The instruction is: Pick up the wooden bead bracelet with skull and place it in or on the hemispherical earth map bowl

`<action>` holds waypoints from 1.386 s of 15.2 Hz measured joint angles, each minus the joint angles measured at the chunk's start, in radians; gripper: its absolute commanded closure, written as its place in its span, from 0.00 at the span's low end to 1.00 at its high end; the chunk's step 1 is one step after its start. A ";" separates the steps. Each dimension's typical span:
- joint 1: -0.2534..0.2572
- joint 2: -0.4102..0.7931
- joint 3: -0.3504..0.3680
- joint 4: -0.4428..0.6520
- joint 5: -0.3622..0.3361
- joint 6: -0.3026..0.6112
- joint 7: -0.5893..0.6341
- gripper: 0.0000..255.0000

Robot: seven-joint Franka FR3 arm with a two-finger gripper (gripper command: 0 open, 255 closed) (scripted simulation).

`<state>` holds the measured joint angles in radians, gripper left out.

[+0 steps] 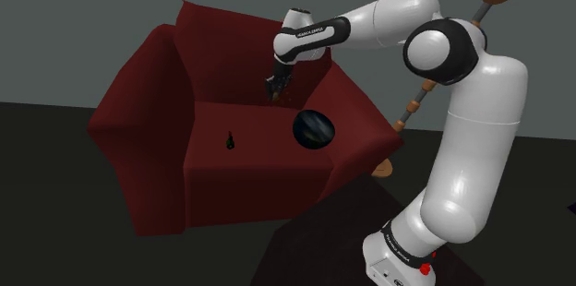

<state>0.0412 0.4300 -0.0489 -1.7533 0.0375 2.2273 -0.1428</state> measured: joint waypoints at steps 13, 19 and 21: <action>-0.094 -0.182 -0.046 -0.206 0.012 0.021 -0.149 1.00; -0.150 -0.222 -0.079 -0.300 0.023 0.072 -0.247 1.00; -0.152 -0.206 -0.078 -0.307 0.027 0.095 -0.252 1.00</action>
<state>-0.1108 0.2237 -0.1273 -2.0604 0.0648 2.3221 -0.3952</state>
